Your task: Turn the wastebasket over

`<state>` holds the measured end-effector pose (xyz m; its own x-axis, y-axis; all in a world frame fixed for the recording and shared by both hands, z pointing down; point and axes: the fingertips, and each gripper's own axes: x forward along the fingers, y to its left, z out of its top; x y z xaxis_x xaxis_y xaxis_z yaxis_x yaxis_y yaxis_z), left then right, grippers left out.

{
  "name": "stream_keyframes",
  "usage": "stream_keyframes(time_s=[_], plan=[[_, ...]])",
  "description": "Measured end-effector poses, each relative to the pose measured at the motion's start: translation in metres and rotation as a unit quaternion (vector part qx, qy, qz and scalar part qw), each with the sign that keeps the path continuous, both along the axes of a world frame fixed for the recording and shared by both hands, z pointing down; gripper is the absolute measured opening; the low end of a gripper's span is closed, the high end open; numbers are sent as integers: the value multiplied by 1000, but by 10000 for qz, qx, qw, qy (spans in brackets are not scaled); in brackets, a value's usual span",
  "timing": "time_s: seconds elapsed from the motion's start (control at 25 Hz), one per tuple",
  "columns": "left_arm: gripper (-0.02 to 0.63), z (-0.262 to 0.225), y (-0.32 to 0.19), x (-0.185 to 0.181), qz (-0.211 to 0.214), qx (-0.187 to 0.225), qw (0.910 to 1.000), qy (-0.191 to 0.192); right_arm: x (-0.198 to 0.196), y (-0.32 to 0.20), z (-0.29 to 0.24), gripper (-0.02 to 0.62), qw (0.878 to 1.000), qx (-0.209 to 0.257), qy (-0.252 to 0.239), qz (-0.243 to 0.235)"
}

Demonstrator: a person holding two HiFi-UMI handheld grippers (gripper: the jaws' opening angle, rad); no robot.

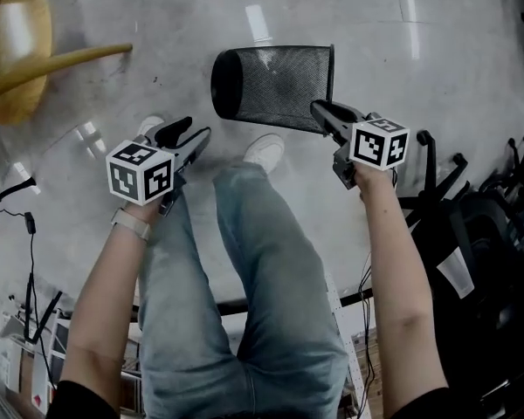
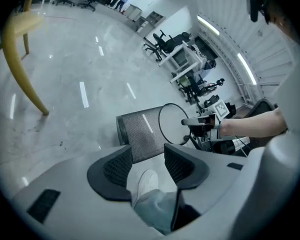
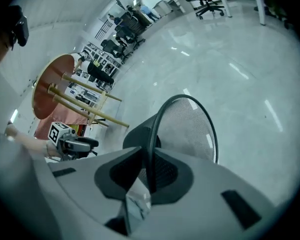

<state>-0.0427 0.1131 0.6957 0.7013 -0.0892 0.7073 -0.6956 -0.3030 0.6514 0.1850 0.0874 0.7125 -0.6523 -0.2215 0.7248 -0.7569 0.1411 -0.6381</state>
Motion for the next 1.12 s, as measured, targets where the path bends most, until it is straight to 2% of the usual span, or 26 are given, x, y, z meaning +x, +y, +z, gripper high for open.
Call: stream_keyframes(time_s=[0.16, 0.36, 0.44, 0.64, 0.8, 0.96, 1.12], plan=[[209, 46, -10, 26, 136, -43, 9998, -104, 31, 4, 19, 57, 9988, 44, -289, 387], [209, 75, -9, 54, 404, -113, 9991, -82, 52, 17, 41, 72, 9951, 75, -593, 790], [209, 85, -8, 62, 512, -155, 9985, -110, 58, 18, 47, 92, 9933, 144, -655, 944], [209, 100, -7, 72, 706, -182, 9969, -290, 59, 11, 46, 95, 9887, 403, -738, 1239], [209, 97, -6, 69, 791, -240, 9958, -403, 64, 11, 48, 138, 9881, 419, -482, 1397], [209, 69, -10, 66, 823, -160, 9954, -471, 73, 15, 47, 186, 9915, 373, 8, 1246], [209, 38, -11, 55, 774, -132, 9955, -538, 81, 15, 33, 190, 9902, 303, 282, 1332]])
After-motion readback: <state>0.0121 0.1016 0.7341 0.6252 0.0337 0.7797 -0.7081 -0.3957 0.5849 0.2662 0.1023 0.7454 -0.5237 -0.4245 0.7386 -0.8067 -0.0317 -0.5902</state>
